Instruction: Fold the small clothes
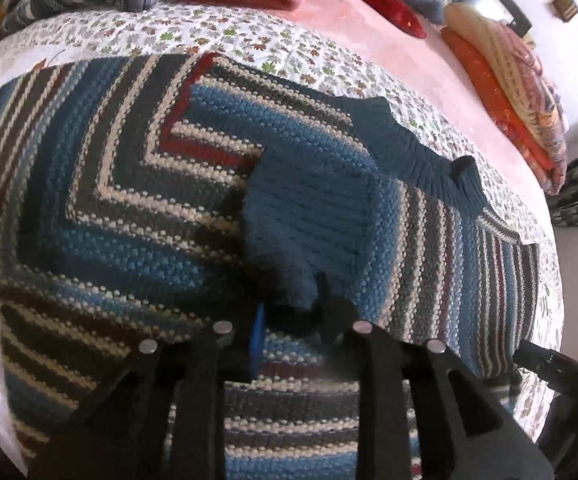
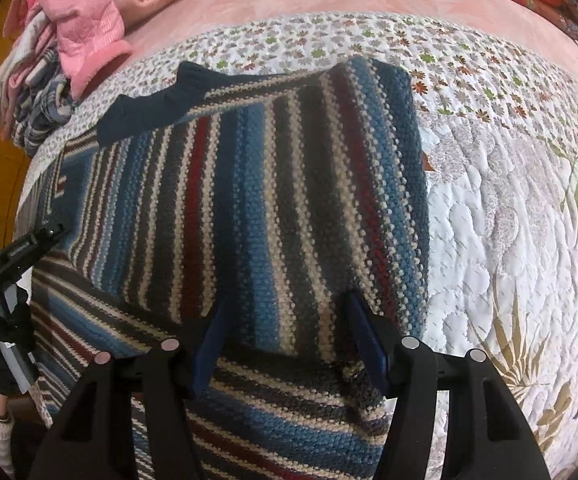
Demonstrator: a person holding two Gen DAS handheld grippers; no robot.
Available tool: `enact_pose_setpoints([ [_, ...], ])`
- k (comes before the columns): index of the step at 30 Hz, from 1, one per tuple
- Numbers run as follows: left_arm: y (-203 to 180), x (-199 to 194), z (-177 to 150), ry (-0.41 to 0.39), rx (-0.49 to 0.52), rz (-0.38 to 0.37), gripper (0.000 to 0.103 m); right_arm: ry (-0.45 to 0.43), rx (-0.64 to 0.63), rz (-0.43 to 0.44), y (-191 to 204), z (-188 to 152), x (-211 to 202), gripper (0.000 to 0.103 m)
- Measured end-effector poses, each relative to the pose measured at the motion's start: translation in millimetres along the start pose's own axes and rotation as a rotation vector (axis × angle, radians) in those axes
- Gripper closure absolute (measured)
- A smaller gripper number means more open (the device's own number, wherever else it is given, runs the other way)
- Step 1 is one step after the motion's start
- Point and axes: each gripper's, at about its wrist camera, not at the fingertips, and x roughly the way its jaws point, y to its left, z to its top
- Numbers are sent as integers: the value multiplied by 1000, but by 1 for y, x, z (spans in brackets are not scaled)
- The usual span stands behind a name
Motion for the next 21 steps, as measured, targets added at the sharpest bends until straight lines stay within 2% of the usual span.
enact_pose_setpoints([
  [2,-2,-14,-3,-17,15,32,68,-2,6,19,0,1,-4,40],
  [3,-6,-26,-4,-52,37,49,67,-8,12,45,0,2,-10,40],
  [6,-20,-63,-8,-183,109,96,67,-39,34,124,-1,6,-27,41],
  [8,-33,-73,-5,-223,154,84,67,-54,60,165,-2,10,-35,41],
  [11,-57,-62,-1,-180,223,35,66,-50,88,183,-3,14,-35,41],
  [14,-62,-35,-4,-112,245,52,66,-15,95,147,-4,12,-21,41],
  [17,-46,-4,-10,-2,202,86,66,12,99,125,-10,6,-3,43],
  [21,-33,0,-10,6,176,34,66,4,71,95,-4,4,2,41],
])
